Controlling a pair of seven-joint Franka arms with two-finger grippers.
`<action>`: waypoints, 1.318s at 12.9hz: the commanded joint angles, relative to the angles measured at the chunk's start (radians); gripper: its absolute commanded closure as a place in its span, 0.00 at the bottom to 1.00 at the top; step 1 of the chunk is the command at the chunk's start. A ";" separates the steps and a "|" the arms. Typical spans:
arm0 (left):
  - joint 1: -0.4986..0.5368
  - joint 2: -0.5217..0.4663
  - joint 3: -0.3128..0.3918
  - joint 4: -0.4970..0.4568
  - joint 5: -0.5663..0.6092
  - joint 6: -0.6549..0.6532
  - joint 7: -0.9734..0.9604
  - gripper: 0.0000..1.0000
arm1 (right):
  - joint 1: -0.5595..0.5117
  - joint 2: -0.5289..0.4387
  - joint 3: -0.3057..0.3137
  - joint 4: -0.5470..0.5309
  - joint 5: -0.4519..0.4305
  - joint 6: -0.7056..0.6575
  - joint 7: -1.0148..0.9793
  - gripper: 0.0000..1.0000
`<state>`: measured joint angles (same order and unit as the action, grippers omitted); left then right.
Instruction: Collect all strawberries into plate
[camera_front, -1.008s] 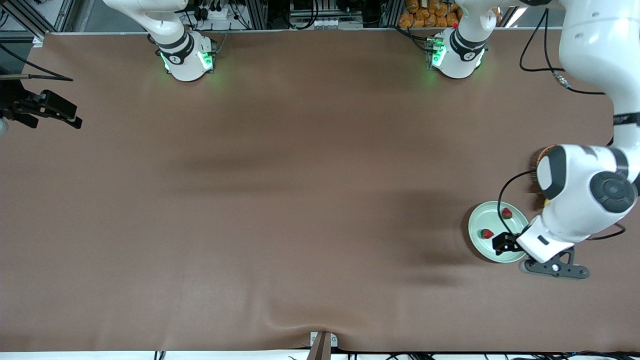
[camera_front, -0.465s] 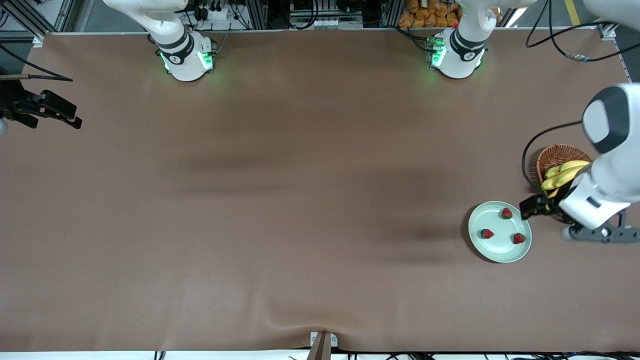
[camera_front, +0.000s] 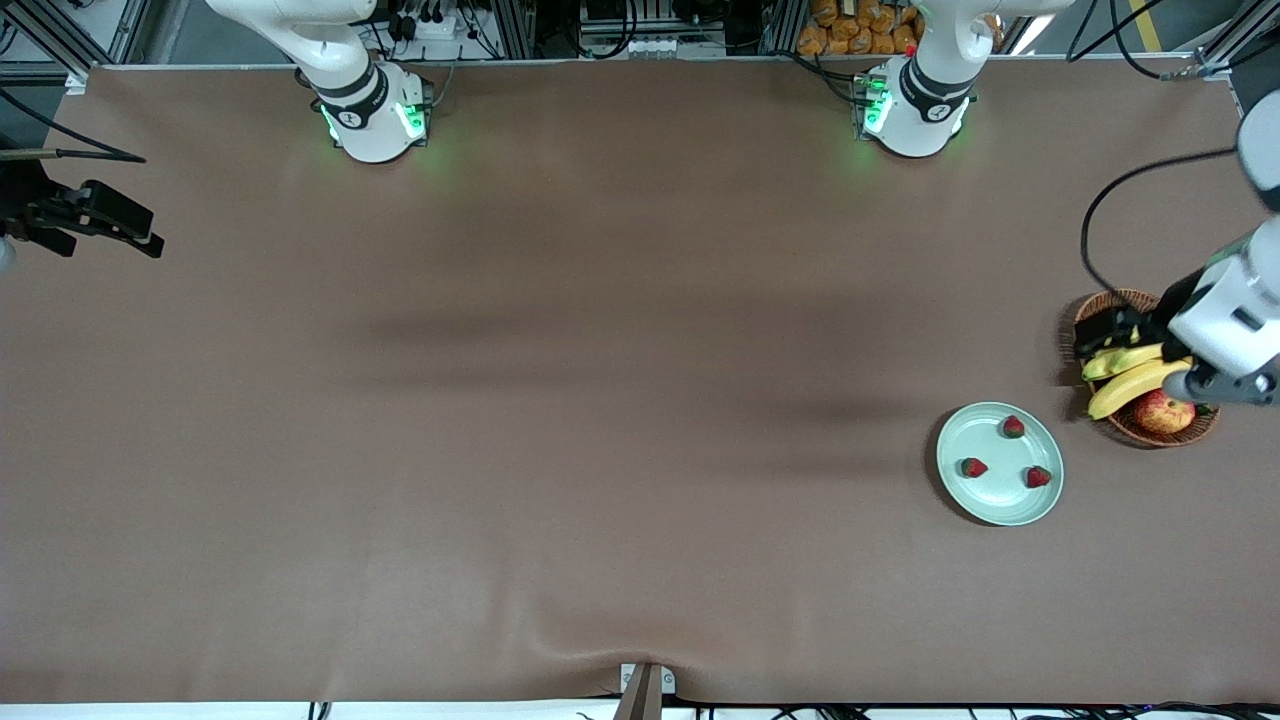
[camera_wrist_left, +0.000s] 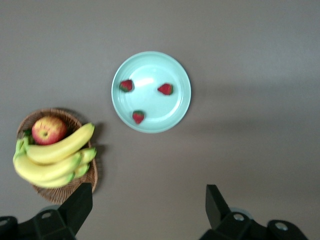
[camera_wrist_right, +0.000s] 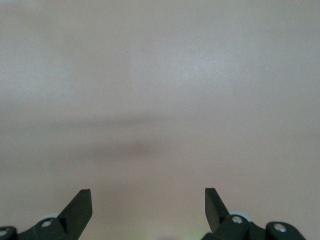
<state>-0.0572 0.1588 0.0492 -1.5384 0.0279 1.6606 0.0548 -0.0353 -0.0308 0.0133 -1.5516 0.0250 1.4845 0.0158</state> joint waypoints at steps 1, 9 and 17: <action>0.010 -0.119 0.032 -0.086 -0.048 -0.025 0.060 0.00 | -0.002 0.012 0.002 0.027 -0.008 -0.012 0.000 0.00; 0.008 -0.252 0.044 -0.149 -0.040 -0.070 0.046 0.00 | -0.003 0.012 0.002 0.027 -0.008 -0.012 0.000 0.00; 0.003 -0.185 0.028 -0.052 -0.034 -0.079 -0.043 0.00 | -0.003 0.012 0.004 0.027 -0.008 -0.012 0.000 0.00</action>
<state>-0.0522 -0.0419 0.0816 -1.6175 -0.0011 1.5973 0.0303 -0.0353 -0.0296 0.0133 -1.5502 0.0250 1.4845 0.0158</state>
